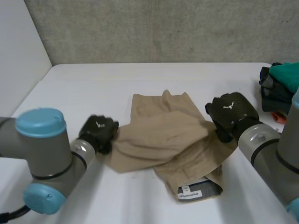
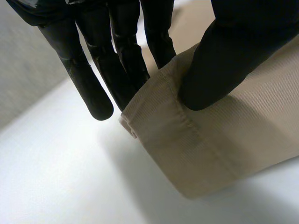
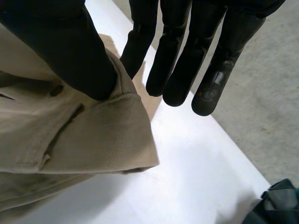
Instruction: Fold the laundry.
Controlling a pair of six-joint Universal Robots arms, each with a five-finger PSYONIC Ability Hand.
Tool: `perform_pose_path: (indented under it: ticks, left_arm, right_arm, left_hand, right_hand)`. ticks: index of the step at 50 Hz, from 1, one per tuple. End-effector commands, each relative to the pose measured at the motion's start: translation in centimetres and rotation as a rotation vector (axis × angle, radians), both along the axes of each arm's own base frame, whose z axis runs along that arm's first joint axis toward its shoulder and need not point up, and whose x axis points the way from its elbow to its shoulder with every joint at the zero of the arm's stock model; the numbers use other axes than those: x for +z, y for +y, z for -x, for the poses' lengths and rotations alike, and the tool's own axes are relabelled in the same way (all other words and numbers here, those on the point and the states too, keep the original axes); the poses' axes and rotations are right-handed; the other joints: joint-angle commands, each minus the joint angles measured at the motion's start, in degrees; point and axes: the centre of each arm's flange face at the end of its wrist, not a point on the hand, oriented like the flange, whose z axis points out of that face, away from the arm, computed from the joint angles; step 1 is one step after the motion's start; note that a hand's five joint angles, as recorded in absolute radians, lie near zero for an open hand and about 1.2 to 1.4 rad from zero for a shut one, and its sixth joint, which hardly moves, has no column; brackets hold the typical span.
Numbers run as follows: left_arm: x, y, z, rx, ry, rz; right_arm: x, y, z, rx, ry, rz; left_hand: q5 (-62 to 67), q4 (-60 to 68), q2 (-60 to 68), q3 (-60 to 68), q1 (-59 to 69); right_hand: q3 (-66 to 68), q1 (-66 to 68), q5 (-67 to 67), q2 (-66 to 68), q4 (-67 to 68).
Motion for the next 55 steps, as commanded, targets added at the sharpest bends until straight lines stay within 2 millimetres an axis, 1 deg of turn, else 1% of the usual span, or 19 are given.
perform_pose_path:
  ticks: [1,2,3,7,11,13,17,22,27,30,32,36,37,39,40,45,49,53,55]
  left_arm:
    - [8.5,0.9,-0.5,0.008,0.102,0.188]
    - [9.5,1.3,-0.7,0.006,0.108,0.203]
    - [11.4,1.9,-1.0,0.005,0.127,0.240]
    - [15.1,2.9,-1.7,0.009,0.165,0.304]
    - [16.1,2.5,-1.5,0.006,0.171,0.323]
    - [15.8,2.0,-1.2,0.008,0.166,0.317]
    - [12.7,-1.2,0.1,0.019,0.122,0.247]
    - [9.4,-6.2,2.4,0.014,0.079,0.236]
    - [8.8,-10.5,4.3,0.005,0.054,0.374]
    - [10.4,-12.9,5.5,0.008,0.081,0.546]
    - [11.7,-14.0,6.0,0.018,0.119,0.646]
    - [17.0,-15.5,6.8,0.038,0.245,0.924]
    - [19.7,-15.5,6.9,0.055,0.302,1.031]
    - [22.8,-15.2,6.8,0.072,0.366,1.146]
    - [23.9,-14.9,6.8,0.075,0.389,1.181]
    - [27.2,-13.2,6.5,0.075,0.460,1.239]
    - [27.5,-11.6,6.1,0.074,0.487,1.179]
    - [24.6,-9.9,5.1,0.057,0.454,1.047]
    - [22.5,-8.7,4.3,0.052,0.424,0.967]
  right_arm:
    - [3.6,-1.1,0.0,-0.004,0.002,0.090]
    - [5.2,-0.8,0.1,0.005,0.026,0.115]
    - [5.9,-0.6,0.2,0.011,0.043,0.125]
    - [8.4,0.3,0.5,0.053,0.150,0.158]
    - [8.7,-0.3,0.6,0.065,0.245,0.140]
    - [7.8,-1.5,0.5,0.059,0.264,0.117]
    - [5.3,-4.4,-0.5,0.053,0.280,0.058]
    - [1.1,-7.9,-2.1,0.038,0.242,-0.043]
    - [-1.0,-10.8,-3.3,-0.015,0.097,-0.090]
    - [-0.8,-12.8,-4.0,-0.047,-0.031,-0.038]
    - [0.1,-14.0,-4.2,-0.063,-0.098,0.032]
    - [4.3,-16.8,-4.3,-0.096,-0.269,0.298]
    - [7.0,-17.4,-4.3,-0.112,-0.333,0.433]
    - [9.9,-17.6,-4.1,-0.131,-0.392,0.557]
    - [12.7,-17.4,-3.9,-0.138,-0.447,0.663]
    - [17.9,-15.8,-3.9,-0.102,-0.520,0.803]
    - [19.2,-14.6,-4.0,-0.055,-0.521,0.820]
    - [18.0,-13.1,-3.8,-0.013,-0.476,0.746]
    - [16.0,-12.4,-3.7,0.007,-0.436,0.663]
  left_hand:
    - [14.2,11.6,11.8,12.3,15.1]
    - [14.2,11.6,11.8,12.3,15.1]
    - [14.2,11.6,11.8,12.3,15.1]
    - [14.2,11.6,11.8,12.3,15.1]
    - [14.2,11.6,11.8,12.3,15.1]
    - [14.2,11.6,11.8,12.3,15.1]
    - [14.2,11.6,11.8,12.3,15.1]
    - [14.2,11.6,11.8,12.3,15.1]
    - [14.2,11.6,11.8,12.3,15.1]
    - [14.2,11.6,11.8,12.3,15.1]
    - [14.2,11.6,11.8,12.3,15.1]
    - [14.2,11.6,11.8,12.3,15.1]
    - [14.2,11.6,11.8,12.3,15.1]
    - [14.2,11.6,11.8,12.3,15.1]
    - [14.2,11.6,11.8,12.3,15.1]
    - [14.2,11.6,11.8,12.3,15.1]
    - [14.2,11.6,11.8,12.3,15.1]
    - [14.2,11.6,11.8,12.3,15.1]
    - [14.2,11.6,11.8,12.3,15.1]
  right_hand:
    - [12.3,23.2,14.0,12.7,12.0]
    - [12.3,23.2,14.0,12.7,12.0]
    - [12.3,23.2,14.0,12.7,12.0]
    - [12.3,23.2,14.0,12.7,12.0]
    - [12.3,23.2,14.0,12.7,12.0]
    - [12.3,23.2,14.0,12.7,12.0]
    - [12.3,23.2,14.0,12.7,12.0]
    - [12.3,23.2,14.0,12.7,12.0]
    - [12.3,23.2,14.0,12.7,12.0]
    - [12.3,23.2,14.0,12.7,12.0]
    - [12.3,23.2,14.0,12.7,12.0]
    - [12.3,23.2,14.0,12.7,12.0]
    - [12.3,23.2,14.0,12.7,12.0]
    - [12.3,23.2,14.0,12.7,12.0]
    - [12.3,23.2,14.0,12.7,12.0]
    - [12.3,23.2,14.0,12.7,12.0]
    - [12.3,23.2,14.0,12.7,12.0]
    - [12.3,23.2,14.0,12.7,12.0]
    - [12.3,23.2,14.0,12.7,12.0]
